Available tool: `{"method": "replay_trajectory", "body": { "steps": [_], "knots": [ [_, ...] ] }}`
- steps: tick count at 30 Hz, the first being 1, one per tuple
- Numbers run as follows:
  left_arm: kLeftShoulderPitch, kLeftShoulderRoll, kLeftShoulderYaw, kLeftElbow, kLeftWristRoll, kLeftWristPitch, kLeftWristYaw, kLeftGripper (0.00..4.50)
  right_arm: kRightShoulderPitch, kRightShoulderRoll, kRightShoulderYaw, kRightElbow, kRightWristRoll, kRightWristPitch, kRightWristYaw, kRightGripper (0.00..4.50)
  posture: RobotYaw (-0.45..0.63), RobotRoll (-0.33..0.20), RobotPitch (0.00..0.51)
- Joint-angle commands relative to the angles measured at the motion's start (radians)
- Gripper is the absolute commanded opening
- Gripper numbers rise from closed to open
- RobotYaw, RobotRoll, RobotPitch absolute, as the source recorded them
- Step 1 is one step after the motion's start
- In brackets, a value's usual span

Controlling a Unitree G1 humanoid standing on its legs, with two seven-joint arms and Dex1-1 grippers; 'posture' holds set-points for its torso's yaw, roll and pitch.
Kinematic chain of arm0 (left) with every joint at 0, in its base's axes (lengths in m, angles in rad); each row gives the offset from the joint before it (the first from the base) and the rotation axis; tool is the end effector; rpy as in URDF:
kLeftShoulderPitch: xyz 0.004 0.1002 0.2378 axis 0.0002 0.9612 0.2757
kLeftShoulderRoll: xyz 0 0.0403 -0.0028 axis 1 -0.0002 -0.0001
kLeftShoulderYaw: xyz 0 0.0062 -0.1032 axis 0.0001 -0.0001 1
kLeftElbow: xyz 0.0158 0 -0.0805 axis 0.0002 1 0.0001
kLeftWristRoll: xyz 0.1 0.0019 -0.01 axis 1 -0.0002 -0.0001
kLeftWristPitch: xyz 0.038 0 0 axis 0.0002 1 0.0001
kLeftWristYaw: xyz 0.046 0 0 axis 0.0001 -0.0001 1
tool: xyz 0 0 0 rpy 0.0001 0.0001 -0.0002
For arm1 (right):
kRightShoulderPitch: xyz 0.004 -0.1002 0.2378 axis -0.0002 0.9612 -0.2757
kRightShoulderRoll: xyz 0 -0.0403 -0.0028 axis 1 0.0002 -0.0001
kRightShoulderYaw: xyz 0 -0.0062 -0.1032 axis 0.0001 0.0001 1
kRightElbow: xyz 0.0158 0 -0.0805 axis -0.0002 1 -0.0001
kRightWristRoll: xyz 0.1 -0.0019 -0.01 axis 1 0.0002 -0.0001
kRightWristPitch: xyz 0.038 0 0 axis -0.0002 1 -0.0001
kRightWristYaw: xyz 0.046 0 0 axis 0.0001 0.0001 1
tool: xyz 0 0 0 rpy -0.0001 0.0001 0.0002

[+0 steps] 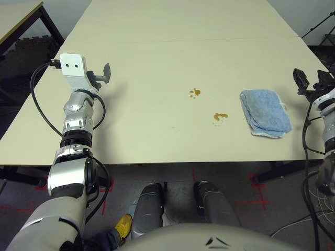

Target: Wipe the water off the table with a rag.

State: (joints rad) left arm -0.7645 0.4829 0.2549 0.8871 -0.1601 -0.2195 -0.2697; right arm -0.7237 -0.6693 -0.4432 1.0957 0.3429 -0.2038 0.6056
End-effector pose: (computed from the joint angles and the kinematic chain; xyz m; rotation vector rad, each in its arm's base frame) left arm 0.3193 0.2805 0.1371 0.1297 -0.1774 0.0565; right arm 0.2774 -0.3598 0.1267 0.0677 -0.1344 -0.0399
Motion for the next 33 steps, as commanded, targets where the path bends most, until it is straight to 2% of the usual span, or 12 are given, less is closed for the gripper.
{"method": "replay_trajectory", "body": {
  "steps": [1, 11, 17, 26, 33],
  "knots": [
    [0.001, -0.002, -0.002, 0.017, 0.008, 0.004, 0.003, 4.50, 0.016, 0.000, -0.008, -0.012, 0.006, -0.001, -0.002, 4.48, -0.10, 0.000, 0.137],
    [-0.001, -0.005, -0.001, 0.018, 0.007, 0.005, -0.002, 4.50, 0.005, -0.007, -0.007, -0.009, 0.000, 0.002, -0.005, 4.48, -0.10, 0.000, 0.144],
    [-0.007, 0.024, 0.009, 0.038, 0.005, 0.000, -0.009, 4.50, -0.004, 0.005, -0.008, -0.003, 0.002, -0.002, -0.010, 4.48, -0.09, 0.000, 0.121],
    [-0.040, 0.005, -0.006, 0.052, 0.007, 0.001, -0.027, 4.50, -0.005, -0.051, -0.045, -0.010, 0.040, 0.037, 0.013, 4.48, -0.12, 0.000, 0.131],
    [-0.051, 0.004, -0.011, 0.069, 0.014, -0.001, -0.046, 4.50, 0.018, -0.048, -0.050, -0.035, 0.047, 0.051, 0.031, 4.48, -0.12, 0.000, 0.133]
  ]
}}
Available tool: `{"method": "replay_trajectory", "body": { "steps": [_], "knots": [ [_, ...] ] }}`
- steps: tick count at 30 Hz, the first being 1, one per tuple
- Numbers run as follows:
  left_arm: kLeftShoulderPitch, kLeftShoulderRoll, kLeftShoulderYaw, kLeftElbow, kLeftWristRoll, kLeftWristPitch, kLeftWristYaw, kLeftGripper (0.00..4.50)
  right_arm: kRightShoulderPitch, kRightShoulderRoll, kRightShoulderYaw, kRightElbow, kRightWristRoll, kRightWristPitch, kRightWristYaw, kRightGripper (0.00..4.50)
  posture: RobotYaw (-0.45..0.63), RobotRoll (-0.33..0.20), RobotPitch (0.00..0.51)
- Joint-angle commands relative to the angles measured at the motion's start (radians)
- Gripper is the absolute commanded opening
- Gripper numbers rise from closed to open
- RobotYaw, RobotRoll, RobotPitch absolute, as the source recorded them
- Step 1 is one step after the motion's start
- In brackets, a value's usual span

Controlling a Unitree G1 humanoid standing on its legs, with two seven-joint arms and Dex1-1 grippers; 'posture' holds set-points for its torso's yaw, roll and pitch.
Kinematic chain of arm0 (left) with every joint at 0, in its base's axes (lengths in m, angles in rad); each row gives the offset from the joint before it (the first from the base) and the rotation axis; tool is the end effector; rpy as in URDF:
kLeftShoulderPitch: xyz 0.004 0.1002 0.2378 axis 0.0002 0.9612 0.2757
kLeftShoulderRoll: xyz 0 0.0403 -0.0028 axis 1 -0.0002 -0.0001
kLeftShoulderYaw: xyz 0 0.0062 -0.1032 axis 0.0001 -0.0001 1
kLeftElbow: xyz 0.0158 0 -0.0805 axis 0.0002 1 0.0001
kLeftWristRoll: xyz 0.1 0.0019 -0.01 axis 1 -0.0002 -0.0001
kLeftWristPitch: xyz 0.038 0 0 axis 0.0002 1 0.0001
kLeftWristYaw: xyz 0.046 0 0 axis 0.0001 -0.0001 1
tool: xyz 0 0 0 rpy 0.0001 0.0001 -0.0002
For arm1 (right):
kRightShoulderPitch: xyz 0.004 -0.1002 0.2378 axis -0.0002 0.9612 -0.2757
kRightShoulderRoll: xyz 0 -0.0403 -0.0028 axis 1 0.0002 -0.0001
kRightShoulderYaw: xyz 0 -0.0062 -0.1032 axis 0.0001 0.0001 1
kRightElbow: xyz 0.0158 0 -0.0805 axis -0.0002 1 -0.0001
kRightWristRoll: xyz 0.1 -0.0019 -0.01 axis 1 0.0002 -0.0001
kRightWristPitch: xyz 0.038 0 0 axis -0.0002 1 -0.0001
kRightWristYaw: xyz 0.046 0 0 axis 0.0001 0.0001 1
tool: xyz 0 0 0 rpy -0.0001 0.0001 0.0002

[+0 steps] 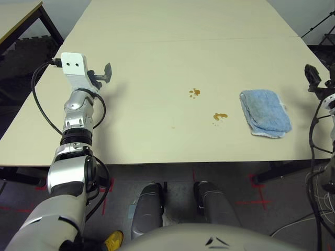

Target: Wipe the water off the table with a rag.

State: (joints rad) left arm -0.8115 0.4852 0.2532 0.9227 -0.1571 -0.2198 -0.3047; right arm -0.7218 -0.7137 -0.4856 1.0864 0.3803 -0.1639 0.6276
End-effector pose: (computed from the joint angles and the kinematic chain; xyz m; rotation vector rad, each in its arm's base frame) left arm 0.3254 0.2782 0.1454 0.1267 -0.1867 0.0184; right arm 0.2695 -0.3740 0.1364 0.1042 -0.1658 -0.0679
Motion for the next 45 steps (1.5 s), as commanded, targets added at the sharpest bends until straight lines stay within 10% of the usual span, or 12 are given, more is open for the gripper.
{"method": "replay_trajectory", "body": {
  "steps": [1, 22, 35, 45],
  "knots": [
    [-0.006, 0.002, -0.010, 0.035, 0.012, 0.000, -0.015, 4.50, 0.019, -0.002, -0.008, -0.029, 0.011, 0.014, 0.010, 4.48, -0.12, 0.000, 0.133],
    [0.165, 0.080, -0.182, -0.357, -0.140, 0.299, -0.885, 4.50, 0.041, 0.016, 0.010, -0.070, 0.007, 0.092, 0.036, 4.48, -0.14, 0.000, 0.121],
    [0.157, 0.072, -0.217, -0.362, -0.117, 0.296, -0.940, 4.50, 0.152, -0.045, 0.096, -0.362, 0.050, 0.653, 0.209, 4.48, -0.16, 0.000, 0.119],
    [0.147, 0.067, -0.218, -0.352, -0.111, 0.278, -0.922, 4.50, 0.226, -0.011, 0.134, -0.431, 0.033, 0.738, 0.191, 4.48, -0.16, 0.000, 0.112]
  ]
}}
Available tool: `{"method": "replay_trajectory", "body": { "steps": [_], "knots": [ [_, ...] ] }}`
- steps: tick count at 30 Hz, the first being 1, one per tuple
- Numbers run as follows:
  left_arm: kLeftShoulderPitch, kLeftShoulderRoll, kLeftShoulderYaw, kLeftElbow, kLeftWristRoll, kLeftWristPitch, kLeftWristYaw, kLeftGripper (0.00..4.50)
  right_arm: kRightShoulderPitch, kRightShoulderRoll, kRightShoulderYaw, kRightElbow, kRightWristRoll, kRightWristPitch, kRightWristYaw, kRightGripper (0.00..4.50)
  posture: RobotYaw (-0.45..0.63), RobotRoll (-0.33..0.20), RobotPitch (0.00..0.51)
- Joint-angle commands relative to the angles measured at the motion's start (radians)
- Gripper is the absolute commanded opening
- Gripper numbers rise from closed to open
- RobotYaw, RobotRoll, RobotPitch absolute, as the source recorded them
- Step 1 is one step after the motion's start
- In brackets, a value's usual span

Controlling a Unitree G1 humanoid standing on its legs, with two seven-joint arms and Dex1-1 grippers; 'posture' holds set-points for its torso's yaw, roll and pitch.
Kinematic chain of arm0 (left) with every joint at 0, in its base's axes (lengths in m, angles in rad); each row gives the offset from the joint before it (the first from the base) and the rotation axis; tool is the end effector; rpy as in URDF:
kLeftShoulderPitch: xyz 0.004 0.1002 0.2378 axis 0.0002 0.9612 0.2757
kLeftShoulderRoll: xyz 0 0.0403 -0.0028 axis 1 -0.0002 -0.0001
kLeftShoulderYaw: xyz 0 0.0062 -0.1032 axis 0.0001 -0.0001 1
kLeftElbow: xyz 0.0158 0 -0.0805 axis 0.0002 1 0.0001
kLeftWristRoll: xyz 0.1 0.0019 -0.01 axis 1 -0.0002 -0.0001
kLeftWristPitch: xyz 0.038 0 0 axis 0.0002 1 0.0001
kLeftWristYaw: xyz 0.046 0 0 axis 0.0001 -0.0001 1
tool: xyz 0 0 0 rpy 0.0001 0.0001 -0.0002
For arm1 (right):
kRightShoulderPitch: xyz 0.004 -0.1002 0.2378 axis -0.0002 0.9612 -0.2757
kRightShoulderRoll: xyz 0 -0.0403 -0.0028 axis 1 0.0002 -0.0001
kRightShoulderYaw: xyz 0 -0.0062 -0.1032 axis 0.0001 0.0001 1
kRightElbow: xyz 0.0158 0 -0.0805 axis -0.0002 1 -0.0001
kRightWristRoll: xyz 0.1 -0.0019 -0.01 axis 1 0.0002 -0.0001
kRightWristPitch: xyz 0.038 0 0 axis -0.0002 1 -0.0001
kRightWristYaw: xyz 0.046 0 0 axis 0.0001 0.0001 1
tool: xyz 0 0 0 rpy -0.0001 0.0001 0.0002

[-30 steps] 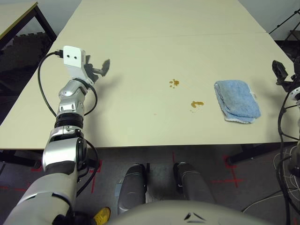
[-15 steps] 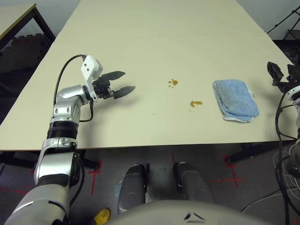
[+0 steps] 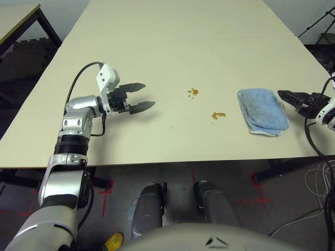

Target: Wipe the water off the table with a rag.

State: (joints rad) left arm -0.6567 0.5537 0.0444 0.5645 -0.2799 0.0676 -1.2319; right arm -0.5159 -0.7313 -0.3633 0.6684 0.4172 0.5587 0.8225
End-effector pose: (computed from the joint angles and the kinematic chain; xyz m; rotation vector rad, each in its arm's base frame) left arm 0.3122 0.2626 0.1480 0.2138 0.0487 -1.0618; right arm 0.2542 -0.3605 0.1250 0.2692 0.3385 0.2817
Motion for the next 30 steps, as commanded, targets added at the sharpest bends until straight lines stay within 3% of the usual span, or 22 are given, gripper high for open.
{"method": "replay_trajectory", "body": {
  "steps": [1, 19, 25, 28, 30],
  "knots": [
    [-0.008, -0.001, -0.009, 0.007, 0.011, -0.011, 0.007, 4.50, 0.022, 0.009, 0.013, -0.014, -0.003, 0.017, -0.003, 4.48, -0.16, 0.000, 0.112],
    [-0.009, -0.002, -0.012, 0.022, 0.016, -0.027, 0.029, 4.50, 0.152, 0.105, 0.126, -0.274, 0.038, 0.180, 0.069, 4.48, -0.15, 0.000, 0.107],
    [-0.011, -0.004, -0.013, 0.026, 0.017, -0.035, 0.035, 4.50, 0.146, 0.124, 0.127, -0.269, 0.017, 0.147, 0.038, 4.48, -0.15, 0.000, 0.101],
    [-0.013, -0.004, -0.013, 0.031, 0.019, -0.040, 0.037, 4.50, 0.125, 0.126, 0.118, -0.231, -0.002, 0.109, 0.012, 3.83, -0.15, 0.000, 0.099],
    [-0.016, -0.004, -0.013, 0.035, 0.020, -0.043, 0.039, 4.50, 0.114, 0.124, 0.120, -0.214, -0.015, 0.081, 0.003, 3.12, -0.15, 0.000, 0.099]
  ]
}}
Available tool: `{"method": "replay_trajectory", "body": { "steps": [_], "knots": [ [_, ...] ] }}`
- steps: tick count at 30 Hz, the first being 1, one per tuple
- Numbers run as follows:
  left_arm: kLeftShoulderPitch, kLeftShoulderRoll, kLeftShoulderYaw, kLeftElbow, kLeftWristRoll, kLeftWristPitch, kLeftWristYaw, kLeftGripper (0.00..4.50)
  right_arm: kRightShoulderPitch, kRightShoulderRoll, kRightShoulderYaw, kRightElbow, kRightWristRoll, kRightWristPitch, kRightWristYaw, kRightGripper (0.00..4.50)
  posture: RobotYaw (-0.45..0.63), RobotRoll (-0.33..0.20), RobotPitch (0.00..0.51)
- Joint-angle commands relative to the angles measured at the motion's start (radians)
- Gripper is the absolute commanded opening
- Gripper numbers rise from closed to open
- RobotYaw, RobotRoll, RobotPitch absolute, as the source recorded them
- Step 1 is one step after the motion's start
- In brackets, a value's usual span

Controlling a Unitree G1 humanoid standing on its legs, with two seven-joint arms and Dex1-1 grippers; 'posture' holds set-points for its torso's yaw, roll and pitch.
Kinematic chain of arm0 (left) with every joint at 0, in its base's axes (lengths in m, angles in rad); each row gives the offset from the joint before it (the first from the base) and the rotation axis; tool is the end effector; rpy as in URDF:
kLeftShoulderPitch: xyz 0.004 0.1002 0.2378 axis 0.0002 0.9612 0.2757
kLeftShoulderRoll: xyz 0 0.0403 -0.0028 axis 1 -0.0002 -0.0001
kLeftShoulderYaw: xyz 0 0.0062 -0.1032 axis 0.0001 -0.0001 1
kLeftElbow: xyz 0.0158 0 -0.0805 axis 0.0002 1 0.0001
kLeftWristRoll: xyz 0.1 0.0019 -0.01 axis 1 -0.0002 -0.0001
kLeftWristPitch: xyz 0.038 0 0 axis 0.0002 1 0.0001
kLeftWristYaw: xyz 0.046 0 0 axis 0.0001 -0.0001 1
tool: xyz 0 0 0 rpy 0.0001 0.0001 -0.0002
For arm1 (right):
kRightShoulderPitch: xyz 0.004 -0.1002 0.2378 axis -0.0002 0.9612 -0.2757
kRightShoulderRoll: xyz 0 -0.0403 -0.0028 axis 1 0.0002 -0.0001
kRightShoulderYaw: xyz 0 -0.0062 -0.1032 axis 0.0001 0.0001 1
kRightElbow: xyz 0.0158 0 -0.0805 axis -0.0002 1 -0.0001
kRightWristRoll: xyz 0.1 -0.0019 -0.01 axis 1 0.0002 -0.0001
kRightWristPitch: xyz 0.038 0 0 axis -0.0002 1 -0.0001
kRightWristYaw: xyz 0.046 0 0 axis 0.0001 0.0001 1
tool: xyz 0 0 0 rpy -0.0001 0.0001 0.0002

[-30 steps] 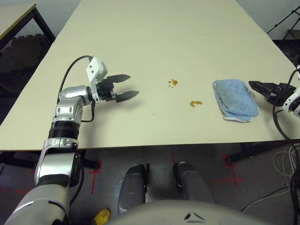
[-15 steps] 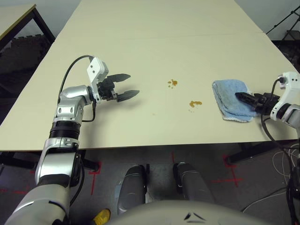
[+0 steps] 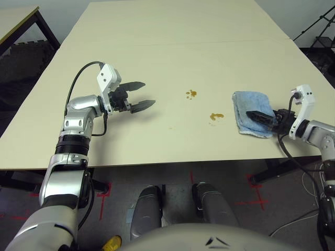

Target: Wipe the water off the table with a rag.

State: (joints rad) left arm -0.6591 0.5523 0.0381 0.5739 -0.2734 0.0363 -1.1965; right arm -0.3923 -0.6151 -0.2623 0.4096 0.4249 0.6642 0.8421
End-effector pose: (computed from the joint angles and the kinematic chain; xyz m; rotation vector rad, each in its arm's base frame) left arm 0.3127 0.2616 0.1479 0.2359 0.0321 -1.0305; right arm 0.2540 -0.3146 0.1017 0.2548 0.4422 0.4820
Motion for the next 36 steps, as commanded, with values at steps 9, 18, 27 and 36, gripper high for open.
{"method": "replay_trajectory", "body": {
  "steps": [9, 18, 27, 36],
  "knots": [
    [-0.020, -0.001, -0.007, 0.043, 0.016, -0.026, 0.008, 4.50, -0.033, 0.015, 0.005, 0.065, -0.037, -0.105, -0.054, 0.10, -0.14, 0.000, 0.098],
    [-0.012, 0.002, -0.006, 0.041, 0.015, -0.029, 0.012, 4.50, -0.010, 0.064, 0.024, -0.052, -0.032, -0.061, -0.143, 0.09, -0.14, 0.000, 0.106],
    [-0.011, 0.006, -0.006, 0.043, 0.017, -0.030, 0.012, 4.50, 0.055, 0.135, 0.088, -0.222, -0.034, 0.027, -0.211, 0.09, -0.14, 0.000, 0.110],
    [-0.010, 0.011, -0.006, 0.042, 0.016, -0.027, 0.008, 4.50, 0.125, 0.181, 0.159, -0.396, 0.017, 0.155, -0.196, 0.09, -0.14, 0.000, 0.118]
  ]
}}
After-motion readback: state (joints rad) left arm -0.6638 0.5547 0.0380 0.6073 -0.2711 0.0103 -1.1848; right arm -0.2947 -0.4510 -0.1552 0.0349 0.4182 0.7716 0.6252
